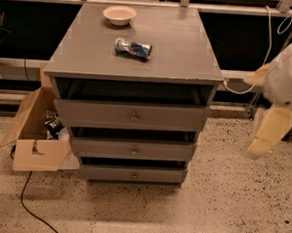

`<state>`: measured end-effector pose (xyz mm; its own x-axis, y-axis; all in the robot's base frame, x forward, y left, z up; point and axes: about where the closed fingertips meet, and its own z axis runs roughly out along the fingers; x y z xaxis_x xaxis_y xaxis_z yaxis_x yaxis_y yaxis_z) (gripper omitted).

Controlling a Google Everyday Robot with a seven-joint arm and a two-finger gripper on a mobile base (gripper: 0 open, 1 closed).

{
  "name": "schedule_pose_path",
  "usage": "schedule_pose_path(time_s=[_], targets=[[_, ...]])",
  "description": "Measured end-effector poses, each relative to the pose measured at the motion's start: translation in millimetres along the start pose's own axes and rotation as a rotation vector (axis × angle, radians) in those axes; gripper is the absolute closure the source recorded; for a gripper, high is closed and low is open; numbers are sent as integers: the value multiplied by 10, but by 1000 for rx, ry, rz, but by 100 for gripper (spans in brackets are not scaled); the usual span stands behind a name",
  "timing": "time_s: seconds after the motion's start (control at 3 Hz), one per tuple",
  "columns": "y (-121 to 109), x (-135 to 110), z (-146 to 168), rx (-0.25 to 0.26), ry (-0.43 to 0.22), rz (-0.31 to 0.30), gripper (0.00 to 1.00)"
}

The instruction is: Open middle drawer

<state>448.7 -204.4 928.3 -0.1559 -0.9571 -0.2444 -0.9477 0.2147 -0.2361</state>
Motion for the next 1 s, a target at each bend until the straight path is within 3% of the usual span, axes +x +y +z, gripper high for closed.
schedule_pose_path(time_s=[0.33, 0.67, 1.0], targets=[[41, -42, 588, -26, -48, -50, 0], [56, -120, 1234, -49, -140, -51, 0], [59, -121, 1238, -49, -140, -51, 0]])
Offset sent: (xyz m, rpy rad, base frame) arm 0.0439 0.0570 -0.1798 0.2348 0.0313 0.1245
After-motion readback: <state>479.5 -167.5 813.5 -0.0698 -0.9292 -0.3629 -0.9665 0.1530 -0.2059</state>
